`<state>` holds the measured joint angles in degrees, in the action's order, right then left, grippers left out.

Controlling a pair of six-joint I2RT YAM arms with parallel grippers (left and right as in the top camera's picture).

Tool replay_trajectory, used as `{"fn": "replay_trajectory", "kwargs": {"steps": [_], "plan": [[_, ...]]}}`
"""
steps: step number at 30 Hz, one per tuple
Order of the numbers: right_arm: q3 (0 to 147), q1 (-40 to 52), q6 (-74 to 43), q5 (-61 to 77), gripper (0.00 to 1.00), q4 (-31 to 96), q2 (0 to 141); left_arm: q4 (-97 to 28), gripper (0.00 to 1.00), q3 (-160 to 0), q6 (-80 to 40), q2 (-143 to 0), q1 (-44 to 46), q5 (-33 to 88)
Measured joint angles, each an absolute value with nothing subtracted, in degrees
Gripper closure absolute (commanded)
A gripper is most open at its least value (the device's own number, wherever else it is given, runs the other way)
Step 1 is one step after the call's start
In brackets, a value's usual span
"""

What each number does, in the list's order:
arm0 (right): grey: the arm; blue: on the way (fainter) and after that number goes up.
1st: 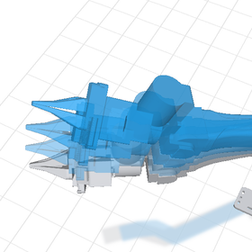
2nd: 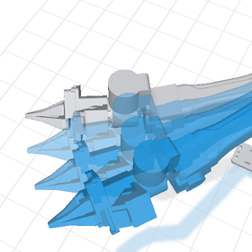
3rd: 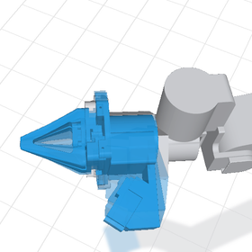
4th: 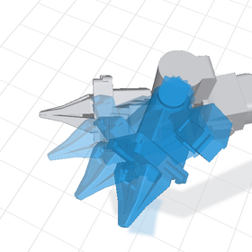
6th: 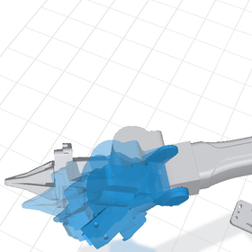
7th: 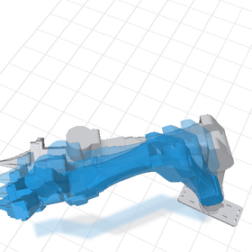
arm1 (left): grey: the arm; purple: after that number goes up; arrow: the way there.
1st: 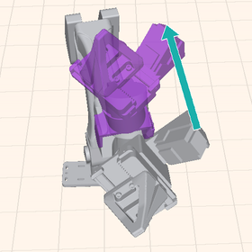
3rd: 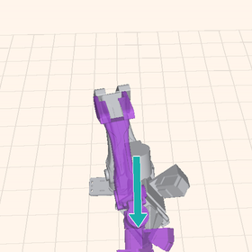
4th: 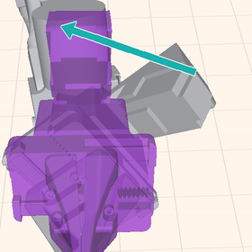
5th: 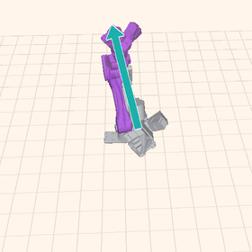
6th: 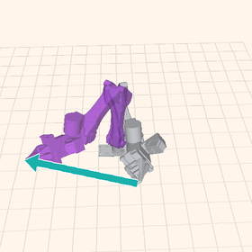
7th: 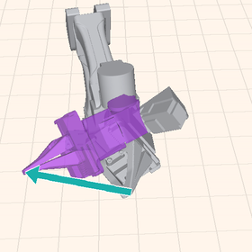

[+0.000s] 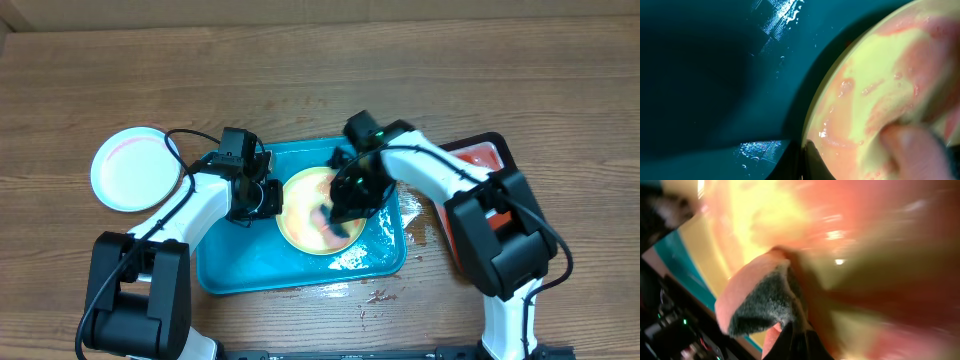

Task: Clean dirty plates on tray and stack at the side
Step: 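Scrub the yellow plate with the sponge while the left gripper holds it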

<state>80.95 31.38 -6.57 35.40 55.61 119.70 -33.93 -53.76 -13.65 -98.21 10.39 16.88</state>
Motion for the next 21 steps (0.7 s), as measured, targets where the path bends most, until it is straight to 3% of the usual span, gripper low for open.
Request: {"fn": "replay_trajectory", "kwargs": {"steps": [10,21], "plan": [[80.82,38.96,-9.8,37.45,0.96,44.31,119.74,-33.89,0.95,-53.76,-14.26,-98.21,10.39,16.69],[80.9,35.27,-26.74,19.14,0.96,39.86,119.74,-34.17,0.96,-53.76,-14.9,-98.21,10.37,16.12]]}}
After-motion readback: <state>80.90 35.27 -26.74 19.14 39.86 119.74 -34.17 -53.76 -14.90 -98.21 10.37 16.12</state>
